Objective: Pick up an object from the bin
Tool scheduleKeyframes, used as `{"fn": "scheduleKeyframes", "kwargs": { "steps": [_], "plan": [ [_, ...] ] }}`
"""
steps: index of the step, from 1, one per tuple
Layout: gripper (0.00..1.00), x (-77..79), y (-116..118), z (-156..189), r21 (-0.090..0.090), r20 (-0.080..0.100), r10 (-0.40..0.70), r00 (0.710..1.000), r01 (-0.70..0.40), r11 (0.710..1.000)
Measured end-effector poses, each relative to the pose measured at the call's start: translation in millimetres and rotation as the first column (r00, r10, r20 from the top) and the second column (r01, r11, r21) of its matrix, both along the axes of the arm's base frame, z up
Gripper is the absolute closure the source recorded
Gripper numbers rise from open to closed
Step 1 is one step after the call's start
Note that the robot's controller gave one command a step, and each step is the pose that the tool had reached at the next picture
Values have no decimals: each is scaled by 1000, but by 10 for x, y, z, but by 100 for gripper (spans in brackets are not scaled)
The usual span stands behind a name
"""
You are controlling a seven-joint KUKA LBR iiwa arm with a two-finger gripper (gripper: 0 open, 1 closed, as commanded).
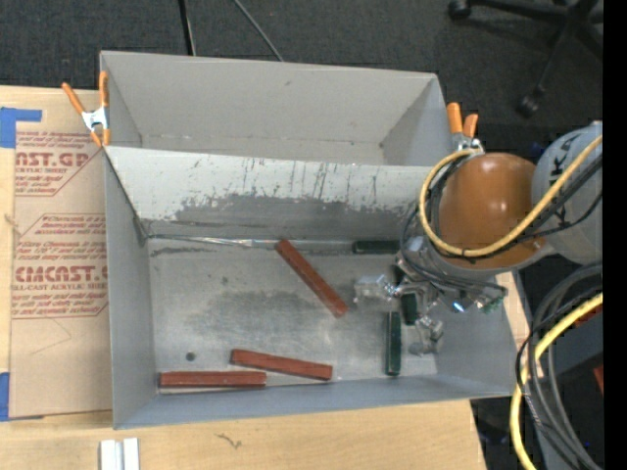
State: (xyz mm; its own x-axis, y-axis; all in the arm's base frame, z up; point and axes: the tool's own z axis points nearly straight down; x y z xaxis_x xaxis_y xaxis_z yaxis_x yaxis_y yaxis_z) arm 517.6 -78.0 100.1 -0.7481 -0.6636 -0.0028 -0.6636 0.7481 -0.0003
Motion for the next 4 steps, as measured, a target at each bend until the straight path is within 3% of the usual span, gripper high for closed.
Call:
{"fn": "scheduleKeyframes", "kwargs": {
  "steps": [1, 2, 3, 4],
  "plan": [
    [0, 114, -84, -6, -1, 0, 290, 957, -290, 957],
    [0, 207, -9, -314, 1, -2, 458, 889, -458, 889],
    [0, 206, 4, -319, 1, -1, 457, 890, -457, 890],
    [100, 207, 6, -318, 1, -1, 456, 890, -456, 890]
  ]
}}
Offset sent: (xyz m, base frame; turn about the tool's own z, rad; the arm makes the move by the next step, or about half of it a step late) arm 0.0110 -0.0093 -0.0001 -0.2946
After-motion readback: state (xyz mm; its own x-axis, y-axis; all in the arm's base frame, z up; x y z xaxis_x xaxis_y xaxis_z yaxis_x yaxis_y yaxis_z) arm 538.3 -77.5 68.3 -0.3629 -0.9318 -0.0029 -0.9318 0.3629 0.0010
